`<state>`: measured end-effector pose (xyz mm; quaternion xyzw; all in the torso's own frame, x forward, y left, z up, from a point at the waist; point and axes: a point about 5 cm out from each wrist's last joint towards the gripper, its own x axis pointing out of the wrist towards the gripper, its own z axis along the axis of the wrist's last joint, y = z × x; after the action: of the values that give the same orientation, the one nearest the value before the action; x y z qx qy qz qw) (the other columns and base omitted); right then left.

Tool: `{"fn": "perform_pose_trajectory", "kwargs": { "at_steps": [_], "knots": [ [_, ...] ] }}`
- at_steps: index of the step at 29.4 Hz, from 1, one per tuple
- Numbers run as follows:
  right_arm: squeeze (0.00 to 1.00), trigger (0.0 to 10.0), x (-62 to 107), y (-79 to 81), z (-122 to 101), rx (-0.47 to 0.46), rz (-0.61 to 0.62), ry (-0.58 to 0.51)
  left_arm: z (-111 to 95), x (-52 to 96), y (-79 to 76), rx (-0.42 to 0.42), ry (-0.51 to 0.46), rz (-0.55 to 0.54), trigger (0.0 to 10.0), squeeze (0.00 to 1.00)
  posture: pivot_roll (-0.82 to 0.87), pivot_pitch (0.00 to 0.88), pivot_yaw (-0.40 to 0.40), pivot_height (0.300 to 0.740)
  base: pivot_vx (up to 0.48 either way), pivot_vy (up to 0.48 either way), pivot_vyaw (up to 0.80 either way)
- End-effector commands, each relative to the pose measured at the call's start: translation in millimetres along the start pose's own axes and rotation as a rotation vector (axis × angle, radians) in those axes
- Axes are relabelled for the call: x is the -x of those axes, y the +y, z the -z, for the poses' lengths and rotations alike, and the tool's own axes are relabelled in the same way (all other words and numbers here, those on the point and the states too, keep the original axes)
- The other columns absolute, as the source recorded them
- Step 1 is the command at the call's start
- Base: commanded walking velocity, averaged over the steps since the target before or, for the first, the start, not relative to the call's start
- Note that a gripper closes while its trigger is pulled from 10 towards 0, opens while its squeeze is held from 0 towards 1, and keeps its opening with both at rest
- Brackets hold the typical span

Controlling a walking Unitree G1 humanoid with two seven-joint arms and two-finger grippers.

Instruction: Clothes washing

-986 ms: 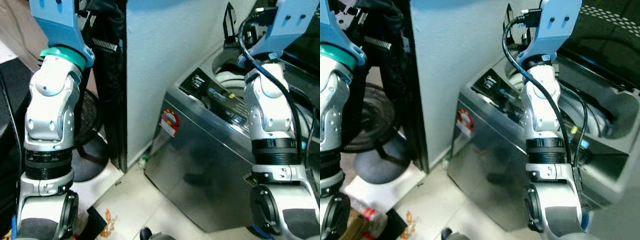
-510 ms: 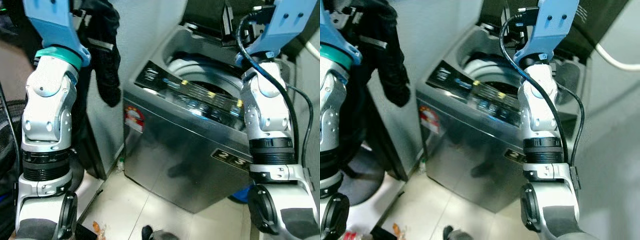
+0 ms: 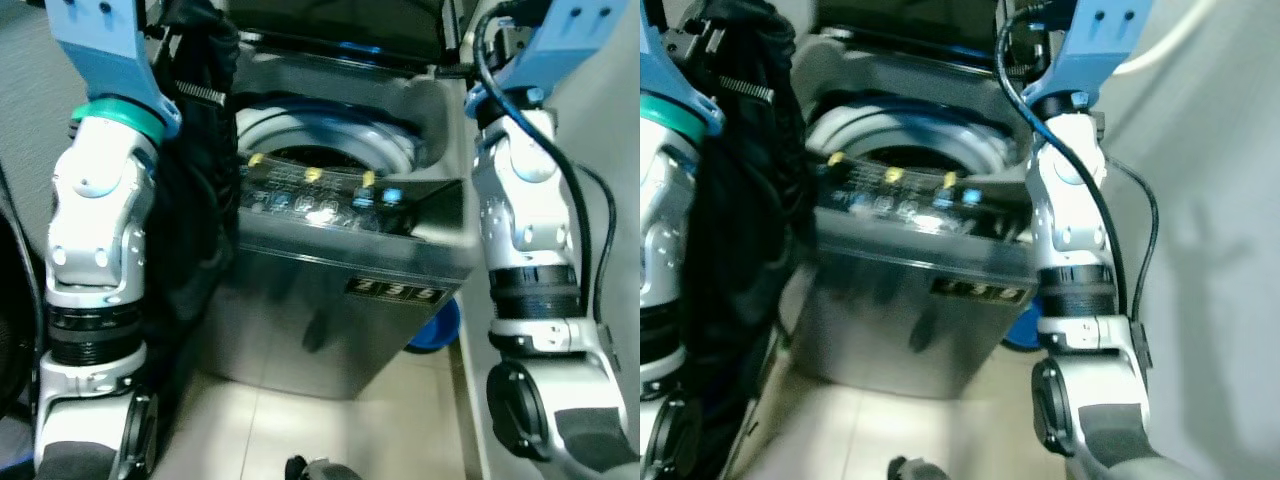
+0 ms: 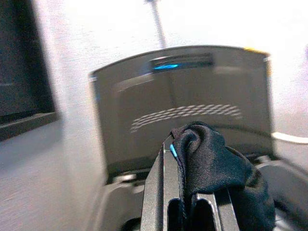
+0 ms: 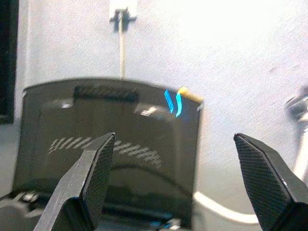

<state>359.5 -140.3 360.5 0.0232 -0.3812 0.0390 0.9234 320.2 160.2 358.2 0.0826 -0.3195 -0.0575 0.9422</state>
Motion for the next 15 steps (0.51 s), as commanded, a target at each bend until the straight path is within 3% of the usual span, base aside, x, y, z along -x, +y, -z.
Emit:
{"fn": "perform_pose_trajectory", "kwargs": {
  "at_steps": [1, 8, 15],
  "knots": [
    [0.0, 10.0, -0.6, 5.7, -1.5, -0.017, -0.029, -0.012, -6.8, 0.2, -0.7, -0.001, -0.035, -0.006, 10.0, 0.0, 0.07, 0.069, -0.05, 0.74, 0.0, 0.0, -0.8],
    [0.0, 10.0, 1.9, 7.4, 4.8, 0.001, -0.058, 0.016, -8.4, 0.6, 0.3, 0.003, -0.044, -0.02, 10.0, 0.0, 0.07, 0.069, -0.049, 0.74, 0.0, 0.0, -0.76],
    [0.0, 10.0, 6.2, 13.1, 9.7, 0.019, -0.111, 0.031, -10.4, 0.4, 1.9, -0.025, -0.06, -0.045, 10.0, 0.0, 0.07, 0.071, -0.048, 0.74, 0.0, 0.0, 0.0]
  ]
}}
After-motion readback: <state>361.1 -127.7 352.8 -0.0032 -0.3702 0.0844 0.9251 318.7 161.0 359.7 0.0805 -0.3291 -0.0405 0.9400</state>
